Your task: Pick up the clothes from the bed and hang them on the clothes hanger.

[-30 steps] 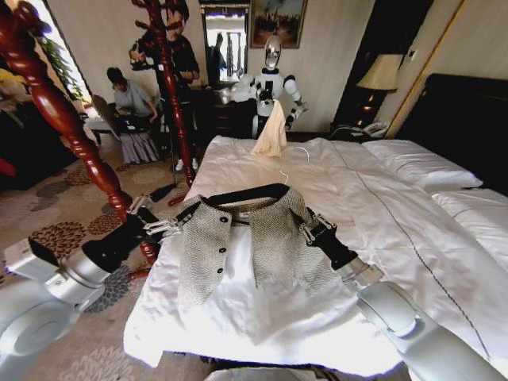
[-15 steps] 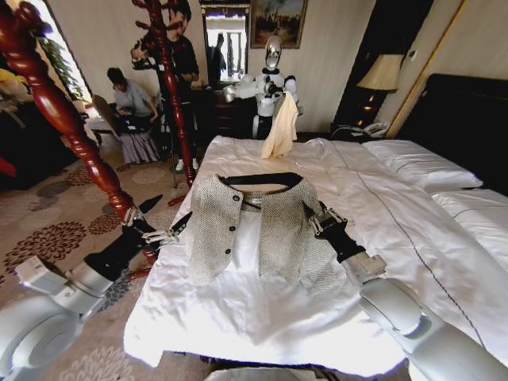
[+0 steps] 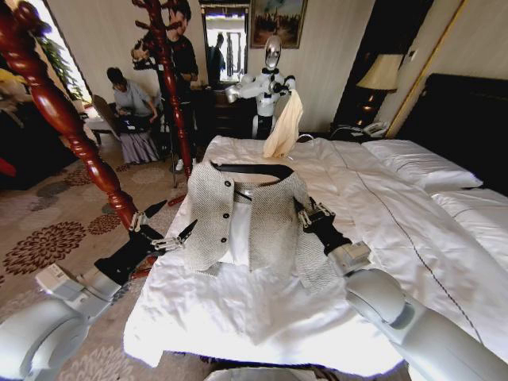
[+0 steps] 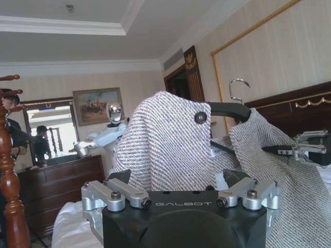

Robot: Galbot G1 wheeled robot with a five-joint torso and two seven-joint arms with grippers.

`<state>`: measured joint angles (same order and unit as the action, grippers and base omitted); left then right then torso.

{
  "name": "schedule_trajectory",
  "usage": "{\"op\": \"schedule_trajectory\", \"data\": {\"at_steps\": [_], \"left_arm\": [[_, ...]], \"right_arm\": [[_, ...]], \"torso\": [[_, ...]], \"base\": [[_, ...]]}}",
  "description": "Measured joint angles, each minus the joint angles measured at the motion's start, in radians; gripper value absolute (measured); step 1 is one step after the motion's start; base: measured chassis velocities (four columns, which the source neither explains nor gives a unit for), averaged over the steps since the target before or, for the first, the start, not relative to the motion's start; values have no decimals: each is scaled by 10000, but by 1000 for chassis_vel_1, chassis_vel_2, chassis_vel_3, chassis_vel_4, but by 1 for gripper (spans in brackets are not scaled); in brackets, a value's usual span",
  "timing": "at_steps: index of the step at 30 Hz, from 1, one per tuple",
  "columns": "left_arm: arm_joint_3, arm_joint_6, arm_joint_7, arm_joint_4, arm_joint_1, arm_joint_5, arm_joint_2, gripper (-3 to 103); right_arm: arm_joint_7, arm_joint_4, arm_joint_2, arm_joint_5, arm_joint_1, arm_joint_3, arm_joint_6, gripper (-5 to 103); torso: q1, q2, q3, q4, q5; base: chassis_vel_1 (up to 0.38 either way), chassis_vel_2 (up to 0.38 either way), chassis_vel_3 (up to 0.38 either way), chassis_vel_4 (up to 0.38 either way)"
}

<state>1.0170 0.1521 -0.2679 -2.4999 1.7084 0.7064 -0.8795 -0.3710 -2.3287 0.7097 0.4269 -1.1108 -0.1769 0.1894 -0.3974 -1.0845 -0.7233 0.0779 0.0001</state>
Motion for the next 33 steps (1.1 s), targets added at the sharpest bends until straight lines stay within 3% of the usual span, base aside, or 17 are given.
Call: {"op": "schedule_trajectory", "data": {"at_steps": [5,8,19,23,26,29,33], "left_arm": [[75,-19,228,0,93,-487,-147,100],[92,-63,438,0,149,-1298,-308,100],[-216,-73,824,0,382,-2468,-807,100],[-79,107,1037,0,346,-2012,-628,100],[252,371,1324,-1,284,-924,53,100],[365,504,1459,-2,255,-405,479,103],[263,619,1483,-3,151,-198,793,99]], "right_arm": [[-93,158,381,2,631,771,160,24],[-105,195,558,-23,890,1029,211,24],[-53,210,517,-63,1343,1283,148,24],[5,243,551,-237,1473,1453,78,24],[98,382,517,-716,1462,1466,-35,24],[107,403,515,-832,1444,1468,-40,24],[134,410,526,-971,1421,1488,-49,24]], "torso": [[0,0,0,0,0],[0,0,0,1,0],[1,0,0,1,0],[0,0,0,-2,0],[0,0,0,3,1],[-1,0,0,3,2],[0,1,0,1,1]], "base": [[0,0,0,0],[0,0,0,0],[0,0,0,0],[0,0,0,0],[0,0,0,0],[0,0,0,0],[0,0,0,0]]}}
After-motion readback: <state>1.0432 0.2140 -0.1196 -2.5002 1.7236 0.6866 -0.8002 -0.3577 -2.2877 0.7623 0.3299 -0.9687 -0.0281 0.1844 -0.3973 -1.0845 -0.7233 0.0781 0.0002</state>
